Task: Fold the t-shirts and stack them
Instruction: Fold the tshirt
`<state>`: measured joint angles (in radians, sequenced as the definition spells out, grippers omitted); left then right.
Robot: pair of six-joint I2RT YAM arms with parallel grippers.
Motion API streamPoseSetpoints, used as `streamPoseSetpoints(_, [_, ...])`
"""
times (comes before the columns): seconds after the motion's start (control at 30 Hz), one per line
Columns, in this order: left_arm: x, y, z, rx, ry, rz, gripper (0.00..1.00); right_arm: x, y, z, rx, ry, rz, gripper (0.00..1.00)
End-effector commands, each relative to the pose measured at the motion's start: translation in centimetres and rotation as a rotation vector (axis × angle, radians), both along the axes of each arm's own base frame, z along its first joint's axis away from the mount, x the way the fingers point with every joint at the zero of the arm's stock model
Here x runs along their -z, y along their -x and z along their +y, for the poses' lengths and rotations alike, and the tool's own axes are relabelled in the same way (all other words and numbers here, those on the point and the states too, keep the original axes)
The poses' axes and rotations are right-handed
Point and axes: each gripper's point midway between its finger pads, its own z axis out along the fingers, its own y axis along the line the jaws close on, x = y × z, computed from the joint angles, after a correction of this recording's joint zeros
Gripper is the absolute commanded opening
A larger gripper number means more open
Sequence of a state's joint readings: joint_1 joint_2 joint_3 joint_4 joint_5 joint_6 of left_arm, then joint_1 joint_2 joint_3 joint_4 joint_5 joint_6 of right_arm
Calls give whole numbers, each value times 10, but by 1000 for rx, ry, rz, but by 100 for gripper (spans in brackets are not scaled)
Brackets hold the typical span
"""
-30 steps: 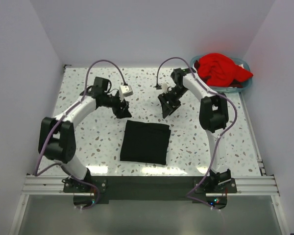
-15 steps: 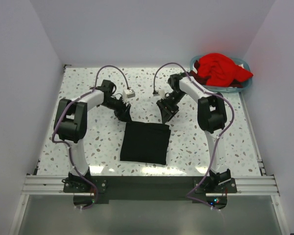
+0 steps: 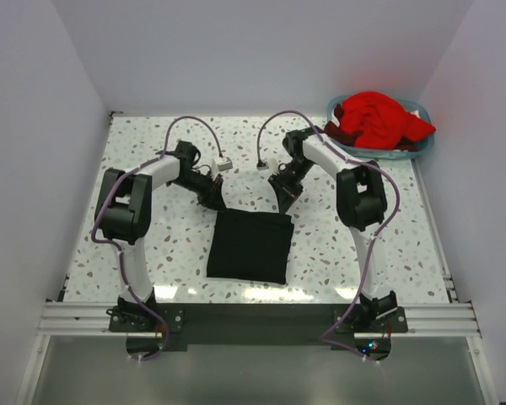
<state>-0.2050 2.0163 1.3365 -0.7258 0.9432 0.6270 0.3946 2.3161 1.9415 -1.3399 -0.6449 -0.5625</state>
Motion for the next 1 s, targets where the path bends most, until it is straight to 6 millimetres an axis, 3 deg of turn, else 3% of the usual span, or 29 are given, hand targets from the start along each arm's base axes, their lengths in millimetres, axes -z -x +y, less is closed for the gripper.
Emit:
streamPoseSetpoints(0.0, [-17,4,-8,24,72,8,16,-36,36,-13,-26,62,146,2])
streamPoseSetpoints(0.07, [-24,3,-8,30,81,-7,1,-48,29,-15,-25,61,87,0])
streamPoseSetpoints(0.27, [-38,-3,1,-1,79,-63,0,-67,34,-37,-51,119,-9,0])
streamPoseSetpoints(0.43, [-34,-15,6,-38,50,-76,0,-51,32,-73,-65,222,-15,0])
streamPoseSetpoints(0.63, [-20,-41,5,-97,19,-68,0,-18,-34,-96,24,314,-154,0])
streamPoseSetpoints(0.7, [-15,-49,3,-122,16,-54,0,-4,-41,-95,20,331,-140,0])
streamPoseSetpoints(0.97, [6,-80,-14,-186,-17,-65,0,7,-99,-93,110,380,-314,0])
